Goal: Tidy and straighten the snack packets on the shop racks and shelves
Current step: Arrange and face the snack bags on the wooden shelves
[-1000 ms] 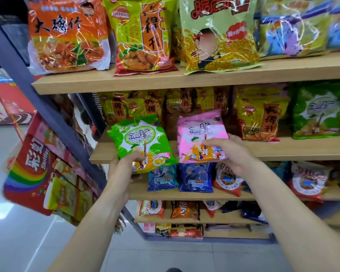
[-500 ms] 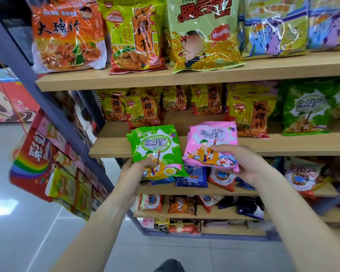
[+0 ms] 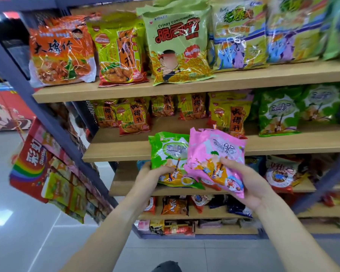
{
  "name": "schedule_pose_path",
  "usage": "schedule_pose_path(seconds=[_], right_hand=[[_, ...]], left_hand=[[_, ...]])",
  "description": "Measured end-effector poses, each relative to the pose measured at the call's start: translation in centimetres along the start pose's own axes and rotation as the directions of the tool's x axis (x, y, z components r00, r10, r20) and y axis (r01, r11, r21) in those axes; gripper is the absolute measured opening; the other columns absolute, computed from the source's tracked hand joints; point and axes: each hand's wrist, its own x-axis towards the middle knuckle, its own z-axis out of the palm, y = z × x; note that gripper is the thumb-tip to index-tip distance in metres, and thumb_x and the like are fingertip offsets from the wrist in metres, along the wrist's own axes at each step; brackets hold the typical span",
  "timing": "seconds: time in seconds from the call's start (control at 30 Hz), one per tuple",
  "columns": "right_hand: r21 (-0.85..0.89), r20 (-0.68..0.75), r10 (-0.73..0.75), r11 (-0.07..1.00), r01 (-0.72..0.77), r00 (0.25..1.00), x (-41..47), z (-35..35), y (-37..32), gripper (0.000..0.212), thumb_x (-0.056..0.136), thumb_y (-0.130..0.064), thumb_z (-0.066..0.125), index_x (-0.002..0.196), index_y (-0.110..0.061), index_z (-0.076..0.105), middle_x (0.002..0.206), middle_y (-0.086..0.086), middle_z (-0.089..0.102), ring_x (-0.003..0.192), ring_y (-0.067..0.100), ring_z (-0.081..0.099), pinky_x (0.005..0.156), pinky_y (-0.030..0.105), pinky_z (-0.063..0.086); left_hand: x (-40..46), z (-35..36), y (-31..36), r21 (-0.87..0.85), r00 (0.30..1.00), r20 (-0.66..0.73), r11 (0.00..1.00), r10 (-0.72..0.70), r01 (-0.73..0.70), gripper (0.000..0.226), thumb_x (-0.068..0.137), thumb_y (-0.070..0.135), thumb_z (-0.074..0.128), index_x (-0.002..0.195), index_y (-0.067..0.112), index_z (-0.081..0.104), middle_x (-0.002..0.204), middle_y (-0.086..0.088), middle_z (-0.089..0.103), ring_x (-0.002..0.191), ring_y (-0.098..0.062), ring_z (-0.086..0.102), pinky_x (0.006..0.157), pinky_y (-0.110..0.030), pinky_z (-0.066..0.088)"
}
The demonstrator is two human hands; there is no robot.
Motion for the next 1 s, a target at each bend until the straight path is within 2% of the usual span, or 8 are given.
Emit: schedule_pose_path(seconds=[0.17, 0.23, 0.37, 0.5, 0.6, 0.73, 0.87, 1.0], right_hand=[[0.011, -0.047, -0.060, 0.998, 0.060, 0.997, -2.3, -2.2, -1.2, 0.049, 0.077, -0.021, 0.073, 0.124, -0.007, 0.067, 0.116, 0.018, 0.074, 0.086, 0.027, 0.077, 0.066, 0.034, 0.064], [0.039, -0.045, -0.070, 0.997, 0.072, 0.996, -3.4, -3.9, -2.0, 0.055, 0.067, -0.027, 0.088, 0.117, -0.010, 0.074, 0.118, 0.018, 0.073, 0.090, 0.028, 0.077, 0.072, 0.038, 0.065], [0.107, -0.015, -0.069, 0.992, 0.070, 0.998, -5.5, -6.5, -3.1, 0.075, 0.028, -0.031, 0.105, 0.096, -0.011, 0.083, 0.113, 0.018, 0.075, 0.092, 0.028, 0.077, 0.076, 0.040, 0.065], [0.205, -0.093, -0.127, 0.968, 0.144, 0.987, -6.7, -9.2, -3.9, 0.034, 0.075, -0.016, 0.073, 0.108, -0.005, 0.077, 0.109, 0.019, 0.076, 0.085, 0.028, 0.077, 0.076, 0.041, 0.064], [0.223, -0.138, -0.149, 0.959, 0.177, 0.979, -7.2, -11.6, -4.1, 0.023, 0.081, -0.013, 0.062, 0.090, -0.012, 0.084, 0.109, 0.017, 0.076, 0.087, 0.027, 0.077, 0.084, 0.043, 0.058], [0.233, -0.145, -0.150, 0.956, 0.181, 0.978, -7.5, -14.0, -4.2, 0.025, 0.081, -0.013, 0.061, 0.089, -0.014, 0.084, 0.108, 0.017, 0.076, 0.087, 0.028, 0.077, 0.085, 0.045, 0.057], [0.290, -0.150, -0.146, 0.939, 0.184, 0.978, -6.9, -16.1, -4.3, 0.036, 0.080, -0.014, 0.062, 0.112, -0.003, 0.071, 0.107, 0.017, 0.077, 0.085, 0.027, 0.077, 0.068, 0.039, 0.065], [0.292, -0.121, -0.167, 0.936, 0.196, 0.979, -6.5, -17.7, -4.3, 0.063, 0.062, -0.020, 0.087, 0.119, -0.004, 0.065, 0.107, 0.019, 0.076, 0.087, 0.030, 0.077, 0.067, 0.041, 0.064]], left_hand=[[-1.0, 6.0, 0.1, 0.068, 0.994, 0.104, 0.997, 0.040, -0.047, 0.041, 0.082, 0.037, 0.084, 0.115, 0.024, 0.064, 0.101, 0.006, 0.080, 0.101, -0.019, 0.075, 0.106, -0.051, 0.052], [-1.0, 8.1, 0.1, 0.049, 0.993, 0.112, 0.998, 0.025, -0.031, 0.030, 0.086, 0.040, 0.079, 0.107, 0.022, 0.066, 0.094, 0.007, 0.080, 0.101, -0.021, 0.074, 0.105, -0.052, 0.051], [-1.0, 13.3, 0.1, 0.105, 0.976, 0.218, 0.994, -0.017, -0.007, 0.081, 0.069, 0.077, 0.072, 0.125, 0.018, 0.068, 0.128, -0.007, 0.069, 0.114, -0.022, 0.067, 0.099, -0.044, 0.053], [-1.1, 17.9, -0.3, 0.122, 0.955, 0.295, 0.991, 0.017, -0.055, 0.061, 0.067, 0.075, 0.067, 0.105, 0.028, 0.077, 0.115, -0.003, 0.075, 0.114, -0.031, 0.068, 0.099, -0.055, 0.054], [-1.3, 19.9, -0.7, 0.114, 0.939, 0.344, 0.991, 0.022, -0.065, 0.051, 0.086, 0.063, 0.066, 0.126, 0.031, 0.068, 0.116, 0.008, 0.075, 0.113, -0.019, 0.068, 0.108, -0.047, 0.049], [-1.2, 21.7, -1.1, 0.149, 0.924, 0.378, 0.982, 0.055, -0.119, 0.044, 0.100, 0.047, 0.059, 0.141, 0.029, 0.057, 0.126, 0.008, 0.073, 0.119, -0.018, 0.067, 0.103, -0.042, 0.047], [-1.5, 22.8, -1.0, 0.137, 0.925, 0.372, 0.981, 0.079, -0.138, 0.035, 0.097, 0.043, 0.067, 0.128, 0.027, 0.065, 0.109, 0.015, 0.077, 0.103, -0.010, 0.073, 0.076, -0.022, 0.053], [-1.2, 23.5, -0.9, 0.158, 0.925, 0.351, 0.965, 0.142, -0.208, 0.037, 0.092, 0.035, 0.075, 0.125, 0.020, 0.070, 0.110, 0.011, 0.078, 0.103, -0.006, 0.073, 0.085, -0.018, 0.056]])
